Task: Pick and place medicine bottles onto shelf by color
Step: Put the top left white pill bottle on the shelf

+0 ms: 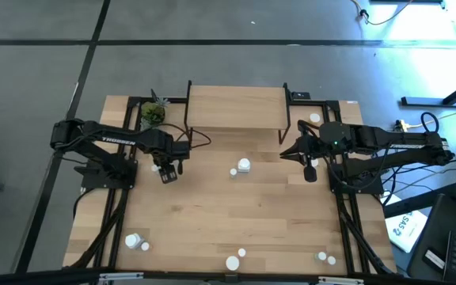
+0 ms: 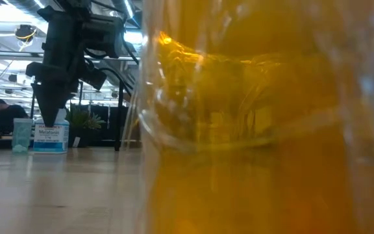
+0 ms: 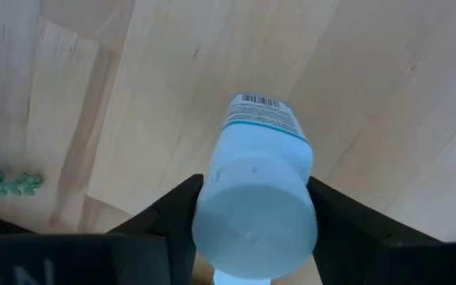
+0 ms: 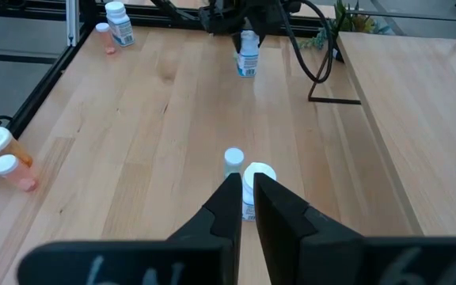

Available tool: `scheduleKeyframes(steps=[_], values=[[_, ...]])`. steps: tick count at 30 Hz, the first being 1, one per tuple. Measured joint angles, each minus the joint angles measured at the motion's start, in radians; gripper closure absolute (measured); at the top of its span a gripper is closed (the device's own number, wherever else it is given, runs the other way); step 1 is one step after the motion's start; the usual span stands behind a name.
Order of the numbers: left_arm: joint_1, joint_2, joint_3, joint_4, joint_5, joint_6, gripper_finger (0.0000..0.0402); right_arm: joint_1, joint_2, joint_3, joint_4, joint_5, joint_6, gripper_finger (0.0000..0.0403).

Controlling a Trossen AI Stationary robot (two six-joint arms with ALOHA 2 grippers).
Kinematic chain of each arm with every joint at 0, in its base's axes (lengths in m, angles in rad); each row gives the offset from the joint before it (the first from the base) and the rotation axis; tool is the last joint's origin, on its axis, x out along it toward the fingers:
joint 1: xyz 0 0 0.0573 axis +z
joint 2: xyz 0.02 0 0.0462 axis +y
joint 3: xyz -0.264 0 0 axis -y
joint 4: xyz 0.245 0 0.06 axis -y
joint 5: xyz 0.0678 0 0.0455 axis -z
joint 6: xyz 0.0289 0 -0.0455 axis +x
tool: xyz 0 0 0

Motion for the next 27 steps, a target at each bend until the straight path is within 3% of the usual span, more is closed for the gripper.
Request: scheduleKeyframes(steps=[8,14,21,27], values=[[0.000,-0.001,0.004,0.011,0.000,-0.042,0.0231,0.000,0.000,0.000,0.000,0.000,0.000,0.0363],[-0.009,0.001,0.083,0.012,0.005,-0.095,0.0232,0.000,0.000,0.000,0.000,0.000,0.000,0.0363],[-0.055,0.001,0.285,-0.049,0.004,-0.096,0.0232,0.000,0.000,0.000,0.000,0.000,0.001,0.0363],[-0.083,0.000,0.496,-0.180,-0.072,-0.118,0.0233,0.000,0.000,0.000,0.000,0.000,0.001,0.0363]])
